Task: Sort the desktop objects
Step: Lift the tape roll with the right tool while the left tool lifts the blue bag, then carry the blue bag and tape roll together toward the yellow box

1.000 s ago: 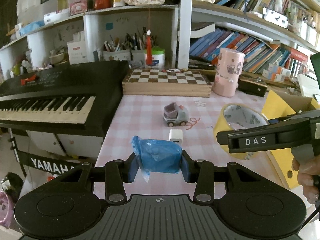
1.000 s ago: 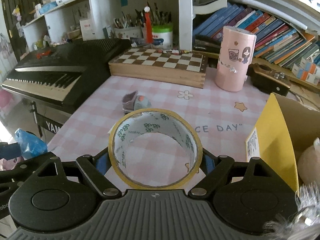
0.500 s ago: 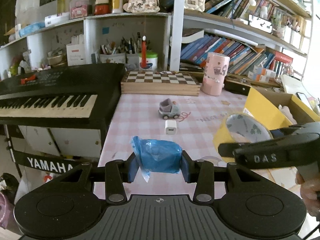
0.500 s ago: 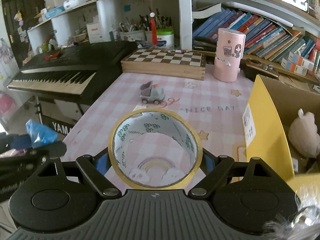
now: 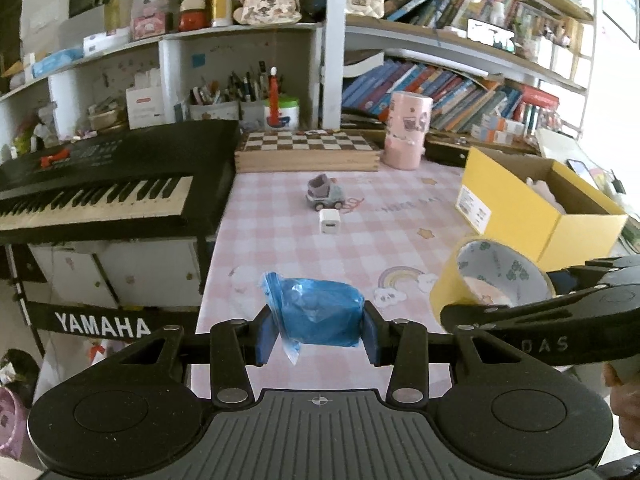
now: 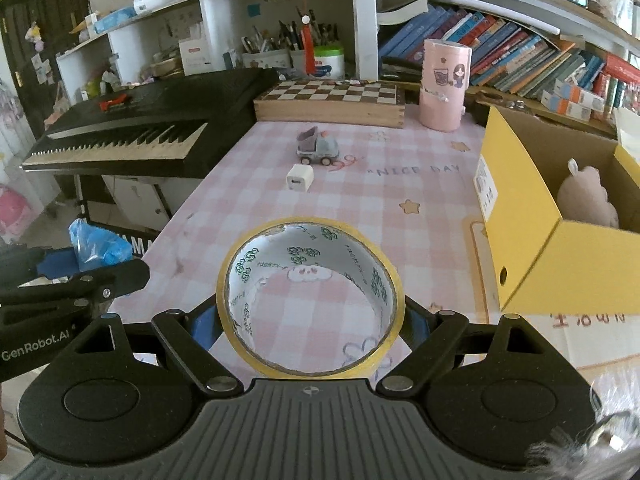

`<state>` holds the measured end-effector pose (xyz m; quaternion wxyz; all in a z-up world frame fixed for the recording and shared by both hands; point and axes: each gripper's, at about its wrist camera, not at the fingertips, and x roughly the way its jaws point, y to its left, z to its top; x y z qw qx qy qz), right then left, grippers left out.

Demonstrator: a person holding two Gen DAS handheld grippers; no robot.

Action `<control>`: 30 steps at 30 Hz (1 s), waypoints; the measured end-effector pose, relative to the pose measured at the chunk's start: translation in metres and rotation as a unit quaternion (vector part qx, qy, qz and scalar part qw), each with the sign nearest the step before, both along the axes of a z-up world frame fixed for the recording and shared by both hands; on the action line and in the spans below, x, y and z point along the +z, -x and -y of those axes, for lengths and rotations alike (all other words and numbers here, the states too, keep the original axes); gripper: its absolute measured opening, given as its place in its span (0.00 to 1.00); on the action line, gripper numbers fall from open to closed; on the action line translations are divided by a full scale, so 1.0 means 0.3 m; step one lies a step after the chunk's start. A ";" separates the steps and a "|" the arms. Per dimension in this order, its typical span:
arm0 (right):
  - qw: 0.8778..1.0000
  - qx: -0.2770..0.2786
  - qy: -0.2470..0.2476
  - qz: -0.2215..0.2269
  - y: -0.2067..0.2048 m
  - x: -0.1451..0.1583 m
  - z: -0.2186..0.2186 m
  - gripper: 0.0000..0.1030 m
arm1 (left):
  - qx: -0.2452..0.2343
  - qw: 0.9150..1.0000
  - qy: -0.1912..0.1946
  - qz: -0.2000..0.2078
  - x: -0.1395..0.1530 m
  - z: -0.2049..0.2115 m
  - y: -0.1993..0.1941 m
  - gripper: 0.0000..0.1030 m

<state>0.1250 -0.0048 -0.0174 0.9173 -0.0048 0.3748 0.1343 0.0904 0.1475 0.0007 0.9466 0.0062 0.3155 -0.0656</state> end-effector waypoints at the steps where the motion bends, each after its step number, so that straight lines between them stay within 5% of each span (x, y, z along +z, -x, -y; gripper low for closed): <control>1: 1.000 0.000 0.001 -0.002 0.011 -0.003 -0.002 0.83 | -0.002 1.000 -0.001 0.001 0.000 0.002 0.009 0.40; 30: 0.997 -0.064 -0.014 -0.034 0.294 -0.065 0.027 0.82 | -0.078 0.997 -0.015 -0.020 -0.035 0.045 0.204 0.40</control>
